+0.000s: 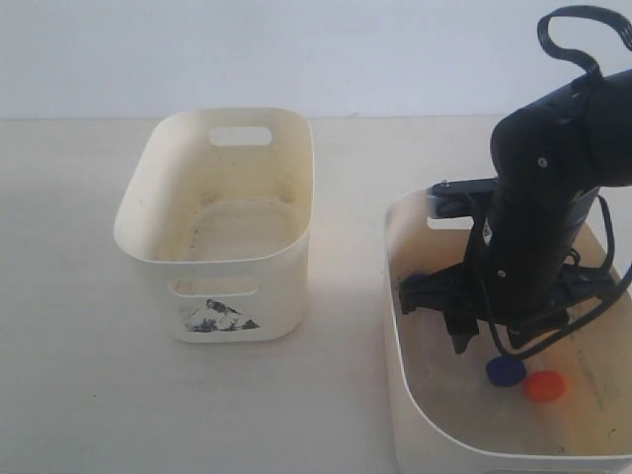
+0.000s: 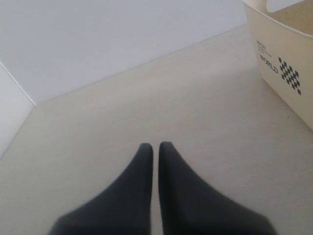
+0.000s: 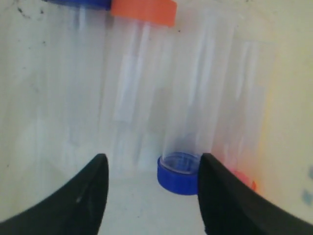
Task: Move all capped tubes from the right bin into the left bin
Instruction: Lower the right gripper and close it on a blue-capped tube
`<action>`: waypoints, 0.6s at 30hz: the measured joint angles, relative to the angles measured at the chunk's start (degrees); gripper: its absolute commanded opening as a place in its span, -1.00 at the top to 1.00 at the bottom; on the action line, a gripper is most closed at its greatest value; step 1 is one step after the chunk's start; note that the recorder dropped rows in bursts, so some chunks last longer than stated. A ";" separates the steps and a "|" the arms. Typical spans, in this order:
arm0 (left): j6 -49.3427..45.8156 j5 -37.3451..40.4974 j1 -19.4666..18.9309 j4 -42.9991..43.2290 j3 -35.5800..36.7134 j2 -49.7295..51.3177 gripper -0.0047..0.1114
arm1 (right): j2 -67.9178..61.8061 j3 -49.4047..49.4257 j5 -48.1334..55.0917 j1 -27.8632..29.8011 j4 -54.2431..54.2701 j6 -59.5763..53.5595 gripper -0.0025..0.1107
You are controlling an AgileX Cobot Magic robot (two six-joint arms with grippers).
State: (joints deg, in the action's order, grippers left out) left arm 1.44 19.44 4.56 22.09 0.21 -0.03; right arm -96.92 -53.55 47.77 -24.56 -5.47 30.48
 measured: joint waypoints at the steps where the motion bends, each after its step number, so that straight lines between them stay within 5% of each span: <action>1: 0.00 0.00 0.00 0.00 0.00 0.00 0.84 | 0.00 0.00 0.00 0.00 0.00 0.14 -0.03; 13: 0.00 0.00 0.00 0.00 0.00 0.00 0.84 | 0.00 0.00 1.15 0.00 -1.01 1.88 -0.09; 18: 0.00 0.00 0.00 0.00 0.00 0.00 0.84 | 0.00 0.00 1.48 -0.09 -2.17 3.02 0.07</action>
State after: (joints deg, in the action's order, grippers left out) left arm 1.44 19.44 4.56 22.09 0.21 -0.03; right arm -96.92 -53.55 49.25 -24.66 -7.63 33.50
